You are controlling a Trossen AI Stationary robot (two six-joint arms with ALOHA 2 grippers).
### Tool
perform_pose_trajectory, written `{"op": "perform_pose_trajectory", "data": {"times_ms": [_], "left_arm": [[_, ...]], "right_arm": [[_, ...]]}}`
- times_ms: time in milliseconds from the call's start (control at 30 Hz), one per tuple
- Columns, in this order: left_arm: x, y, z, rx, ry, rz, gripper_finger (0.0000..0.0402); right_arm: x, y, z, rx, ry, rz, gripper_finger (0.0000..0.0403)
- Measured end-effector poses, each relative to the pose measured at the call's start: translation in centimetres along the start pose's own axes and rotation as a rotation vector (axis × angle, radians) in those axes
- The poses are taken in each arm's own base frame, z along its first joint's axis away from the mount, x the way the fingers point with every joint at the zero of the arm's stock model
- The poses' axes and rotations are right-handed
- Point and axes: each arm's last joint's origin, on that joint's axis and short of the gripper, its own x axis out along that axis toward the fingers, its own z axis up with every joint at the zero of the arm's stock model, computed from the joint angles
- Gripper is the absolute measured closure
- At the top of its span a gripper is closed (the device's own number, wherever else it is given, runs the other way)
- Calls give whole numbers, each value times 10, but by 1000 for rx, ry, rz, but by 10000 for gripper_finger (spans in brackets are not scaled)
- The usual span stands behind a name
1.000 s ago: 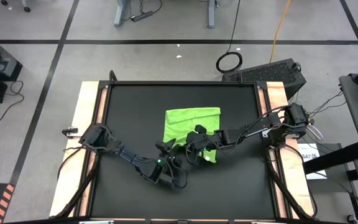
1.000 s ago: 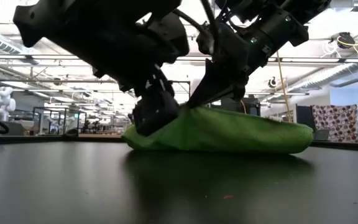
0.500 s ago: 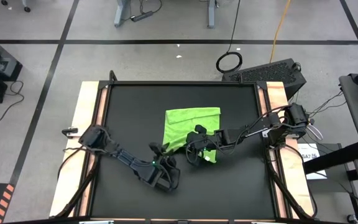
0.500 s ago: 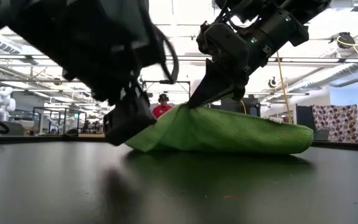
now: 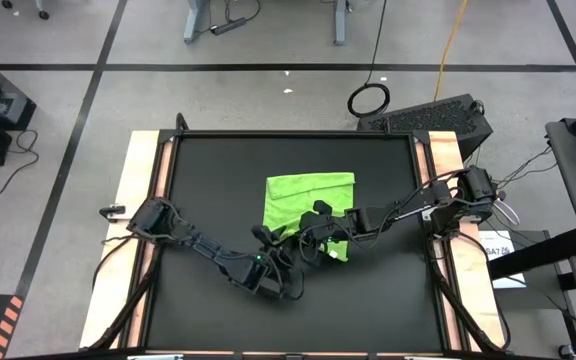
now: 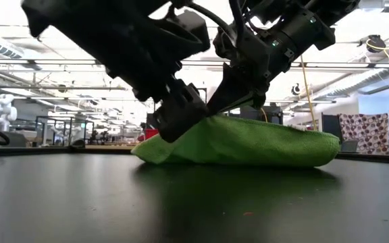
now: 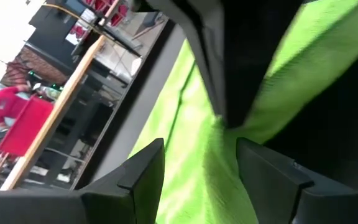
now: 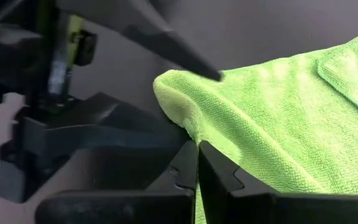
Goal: Roll towel into tight, uniform cylinder
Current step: Fold the green towel
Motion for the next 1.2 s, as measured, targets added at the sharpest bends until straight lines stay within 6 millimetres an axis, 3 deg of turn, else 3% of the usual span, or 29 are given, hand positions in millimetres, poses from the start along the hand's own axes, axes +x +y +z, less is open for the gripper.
{"op": "perform_pose_trajectory", "data": {"times_ms": [300,800,1100,1200], "left_arm": [[-1,2,-4,55,3,44,197],[-14,22,-38,-1,181,95,197],[-40,18,-49,80,253,17,197],[-48,17,-53,124,284,-7,197]], "right_arm": [[0,0,0,2,1,0,403],[0,0,-1,-2,12,-2,403],[0,1,-4,-5,60,43,403],[-1,2,-7,-24,116,132,403]]}}
